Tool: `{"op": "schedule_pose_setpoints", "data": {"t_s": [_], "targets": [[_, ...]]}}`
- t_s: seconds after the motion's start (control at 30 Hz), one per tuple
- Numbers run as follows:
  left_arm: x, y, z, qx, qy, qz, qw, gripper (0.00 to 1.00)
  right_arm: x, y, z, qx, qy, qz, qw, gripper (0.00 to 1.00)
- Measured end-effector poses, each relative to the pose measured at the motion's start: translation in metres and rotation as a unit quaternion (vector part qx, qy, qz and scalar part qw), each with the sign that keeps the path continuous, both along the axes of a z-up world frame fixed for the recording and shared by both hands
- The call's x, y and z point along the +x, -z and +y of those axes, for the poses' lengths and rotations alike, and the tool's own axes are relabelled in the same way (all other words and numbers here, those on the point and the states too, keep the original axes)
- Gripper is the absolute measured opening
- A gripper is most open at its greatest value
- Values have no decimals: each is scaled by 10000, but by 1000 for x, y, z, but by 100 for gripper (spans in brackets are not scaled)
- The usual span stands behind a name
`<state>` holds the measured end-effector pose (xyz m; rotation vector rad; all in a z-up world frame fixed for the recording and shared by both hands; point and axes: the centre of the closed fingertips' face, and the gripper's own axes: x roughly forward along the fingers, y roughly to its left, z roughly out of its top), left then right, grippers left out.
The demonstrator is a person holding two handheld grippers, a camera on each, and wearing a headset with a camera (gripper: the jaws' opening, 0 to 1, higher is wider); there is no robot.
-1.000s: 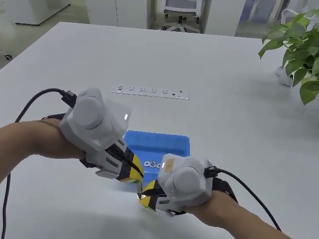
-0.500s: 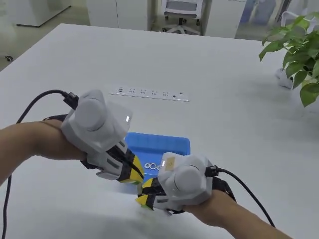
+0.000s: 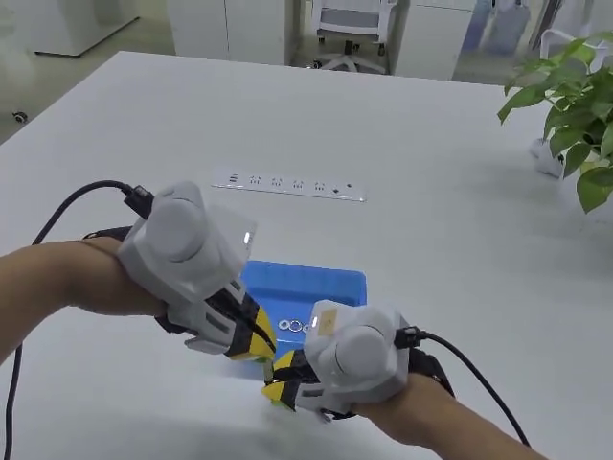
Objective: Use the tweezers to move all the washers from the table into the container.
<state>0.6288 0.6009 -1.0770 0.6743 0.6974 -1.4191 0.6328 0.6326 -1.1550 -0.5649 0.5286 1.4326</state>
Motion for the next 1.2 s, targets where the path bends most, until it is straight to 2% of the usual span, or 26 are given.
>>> {"op": "schedule_pose_setpoints", "data": {"t_s": [0.17,0.4,0.83,1.2], "targets": [[-1,0,0,37,9,-23,10000,5,0,0,0,14,13,6,10000,9],[-1,-5,-1,-27,-27,-32,10000,5,-1,-6,0,57,-7,-2,10000,9],[-5,-28,-3,-157,-35,-42,9999,5,-6,-28,-1,142,-96,27,9998,9],[-4,-48,-4,-104,68,-195,9997,5,-3,-48,-3,125,-124,-52,9998,9]]}}
